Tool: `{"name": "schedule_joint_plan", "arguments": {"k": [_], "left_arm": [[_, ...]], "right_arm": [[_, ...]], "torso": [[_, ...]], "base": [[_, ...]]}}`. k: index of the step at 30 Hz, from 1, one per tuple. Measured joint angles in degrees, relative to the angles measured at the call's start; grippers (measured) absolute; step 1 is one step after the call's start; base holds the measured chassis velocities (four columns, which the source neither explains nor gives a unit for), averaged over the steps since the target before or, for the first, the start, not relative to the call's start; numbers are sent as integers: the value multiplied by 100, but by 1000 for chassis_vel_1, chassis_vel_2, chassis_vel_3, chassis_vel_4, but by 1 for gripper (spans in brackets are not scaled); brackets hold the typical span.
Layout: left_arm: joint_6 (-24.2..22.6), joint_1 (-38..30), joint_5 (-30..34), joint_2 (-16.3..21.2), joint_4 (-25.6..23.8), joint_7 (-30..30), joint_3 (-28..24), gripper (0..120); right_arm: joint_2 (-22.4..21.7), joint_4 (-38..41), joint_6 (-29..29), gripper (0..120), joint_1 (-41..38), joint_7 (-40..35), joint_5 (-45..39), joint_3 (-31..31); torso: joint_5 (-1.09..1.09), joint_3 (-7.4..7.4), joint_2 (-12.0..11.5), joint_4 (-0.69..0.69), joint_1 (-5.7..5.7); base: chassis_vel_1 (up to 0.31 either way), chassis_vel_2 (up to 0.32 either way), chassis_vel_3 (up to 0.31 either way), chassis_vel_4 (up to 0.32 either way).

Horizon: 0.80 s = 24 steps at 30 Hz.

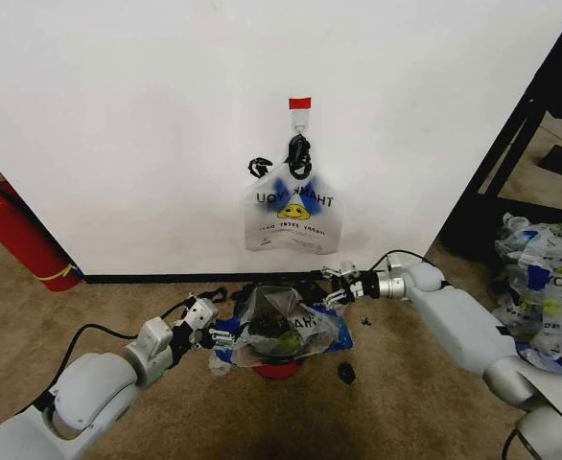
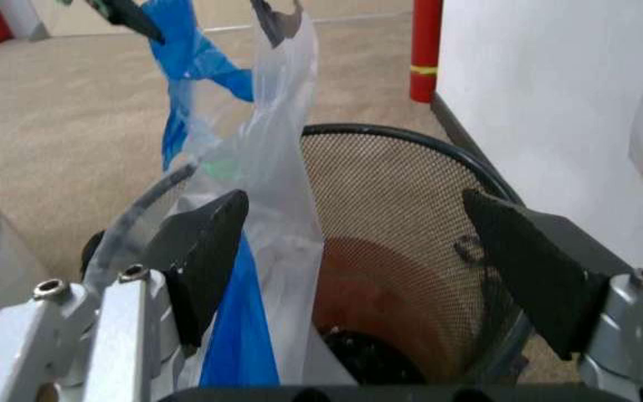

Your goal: Pick up the garbage bag from the wall and place it over the trash bin.

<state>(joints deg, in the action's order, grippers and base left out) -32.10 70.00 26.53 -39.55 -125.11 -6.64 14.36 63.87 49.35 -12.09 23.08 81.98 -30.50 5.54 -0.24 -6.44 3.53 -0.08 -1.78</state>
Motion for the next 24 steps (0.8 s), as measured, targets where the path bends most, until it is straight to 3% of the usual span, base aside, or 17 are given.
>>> {"name": "schedule_joint_plan", "arguments": {"k": [6,15,18,20,24], "left_arm": [[-657,-491,680,20,-307,419,-204,100],[-1027,-654,1288,-83,-623,970,-339,100],[-1055,-861,1380,-208,-536,1120,-539,100],[-1056,-1160,1428,-352,-305,1301,-873,100],[-1052,-1255,1408,-394,-115,1375,-980,100]], "right_arm": [[-85,97,61,74,-61,185,-65,-252],[-429,521,267,73,104,350,-565,-268],[-465,596,292,66,182,427,-496,-269],[-482,657,310,52,286,499,-332,-265],[-475,666,320,41,336,572,-130,-319]], "torso": [[2,0,0,-2,0],[3,1,1,-1,1],[3,1,1,-1,1],[2,1,1,-1,1],[3,1,1,-2,0]], "base": [[0,0,0,0],[0,0,0,0],[0,0,0,0],[0,0,0,0],[0,0,0,0]]}}
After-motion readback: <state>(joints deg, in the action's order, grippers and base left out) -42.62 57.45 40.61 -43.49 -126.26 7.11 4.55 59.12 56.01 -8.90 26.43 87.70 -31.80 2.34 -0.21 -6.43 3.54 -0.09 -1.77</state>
